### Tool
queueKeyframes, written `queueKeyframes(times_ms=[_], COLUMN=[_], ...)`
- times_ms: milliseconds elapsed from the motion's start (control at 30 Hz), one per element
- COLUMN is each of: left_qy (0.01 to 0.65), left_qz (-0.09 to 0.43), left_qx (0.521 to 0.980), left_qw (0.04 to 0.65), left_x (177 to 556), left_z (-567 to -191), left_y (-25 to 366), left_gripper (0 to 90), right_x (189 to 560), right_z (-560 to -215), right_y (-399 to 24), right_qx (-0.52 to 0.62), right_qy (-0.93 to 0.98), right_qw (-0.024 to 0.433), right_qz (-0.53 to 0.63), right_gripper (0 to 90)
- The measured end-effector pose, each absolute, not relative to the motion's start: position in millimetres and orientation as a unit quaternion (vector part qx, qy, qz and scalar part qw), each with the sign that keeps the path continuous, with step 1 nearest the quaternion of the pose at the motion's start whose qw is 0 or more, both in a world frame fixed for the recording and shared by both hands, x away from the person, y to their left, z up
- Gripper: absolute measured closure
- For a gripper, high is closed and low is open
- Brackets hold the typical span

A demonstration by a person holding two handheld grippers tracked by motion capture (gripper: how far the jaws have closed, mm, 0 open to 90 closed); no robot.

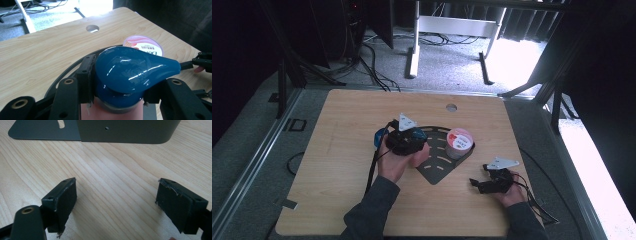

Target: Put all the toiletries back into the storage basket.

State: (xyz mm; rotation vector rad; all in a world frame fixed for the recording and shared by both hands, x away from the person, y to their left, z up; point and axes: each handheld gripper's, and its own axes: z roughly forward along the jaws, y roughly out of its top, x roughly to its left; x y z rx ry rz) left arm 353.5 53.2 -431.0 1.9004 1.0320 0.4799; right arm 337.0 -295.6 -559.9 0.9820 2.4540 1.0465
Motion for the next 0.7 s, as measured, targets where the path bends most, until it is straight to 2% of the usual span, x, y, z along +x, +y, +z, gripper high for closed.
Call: queueKeyframes(times_ms=[700], left_qy=[0.412], left_qz=[0.2], left_qx=[0.769], left_qw=[0.445], left_x=[374.4], left_z=[-438.6], left_y=[36.3], left_gripper=[52.7], right_x=[336.7], right_z=[-559.9], right_y=[-295.4], right_qx=[0.338], right_qy=[0.855], right_qw=[0.147], right_qz=[0.365], right_gripper=[16.6])
